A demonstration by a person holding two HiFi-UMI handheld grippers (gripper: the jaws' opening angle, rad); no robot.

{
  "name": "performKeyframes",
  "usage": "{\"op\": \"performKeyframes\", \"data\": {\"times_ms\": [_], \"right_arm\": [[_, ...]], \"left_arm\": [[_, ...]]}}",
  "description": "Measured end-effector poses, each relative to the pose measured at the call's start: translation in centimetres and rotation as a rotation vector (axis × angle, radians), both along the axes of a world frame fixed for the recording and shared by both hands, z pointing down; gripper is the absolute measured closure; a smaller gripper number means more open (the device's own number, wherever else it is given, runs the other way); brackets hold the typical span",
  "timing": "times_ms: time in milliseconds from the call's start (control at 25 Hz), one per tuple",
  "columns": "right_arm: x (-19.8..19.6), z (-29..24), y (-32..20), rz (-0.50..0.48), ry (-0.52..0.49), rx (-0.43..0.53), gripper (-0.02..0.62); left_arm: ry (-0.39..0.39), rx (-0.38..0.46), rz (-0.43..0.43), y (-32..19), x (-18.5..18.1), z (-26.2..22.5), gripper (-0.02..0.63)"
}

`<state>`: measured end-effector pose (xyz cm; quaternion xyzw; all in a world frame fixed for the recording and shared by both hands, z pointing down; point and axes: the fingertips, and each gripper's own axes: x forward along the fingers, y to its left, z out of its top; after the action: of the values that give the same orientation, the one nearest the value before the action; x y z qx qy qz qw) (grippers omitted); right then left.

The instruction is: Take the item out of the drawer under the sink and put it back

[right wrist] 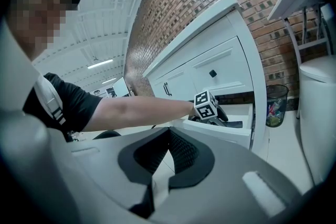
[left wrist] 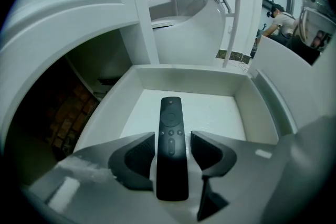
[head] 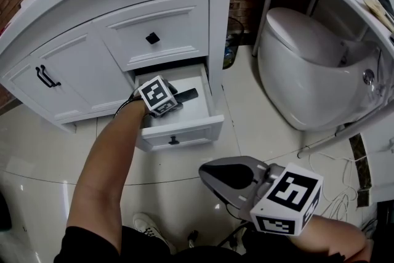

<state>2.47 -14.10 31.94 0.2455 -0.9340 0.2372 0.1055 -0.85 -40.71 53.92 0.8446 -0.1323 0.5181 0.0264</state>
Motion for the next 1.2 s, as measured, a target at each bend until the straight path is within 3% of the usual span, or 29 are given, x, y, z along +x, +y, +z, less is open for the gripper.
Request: {"op": "performKeyframes", "data": {"times_ms": [280, 680, 800, 1200], "right_arm": [[-0.02, 0.05, 0.10, 0.000, -0.002, -0.006, 0.592], [0.29, -0.30, 0.03, 0.010, -0.004, 0.004, 0.594], [0.34, -0.33, 0.02, 0.009, 0.001, 0.008, 0.594], [0.54, -0.05, -0.25, 0.023, 0.016, 0.011, 0.592]], "left_arm": [[0.058, -0.110, -0.066, 0.10, -0.12, 0.28, 0.391], [0.072, -0.147, -0.079, -0.16, -0.13, 0.36, 0.393], [0.076, -0.165, -0.082, -0.47, -0.25, 0.26, 0.419], [0.040, -0.101, -0.056, -0.51, -0.15, 0.02, 0.433]]}}
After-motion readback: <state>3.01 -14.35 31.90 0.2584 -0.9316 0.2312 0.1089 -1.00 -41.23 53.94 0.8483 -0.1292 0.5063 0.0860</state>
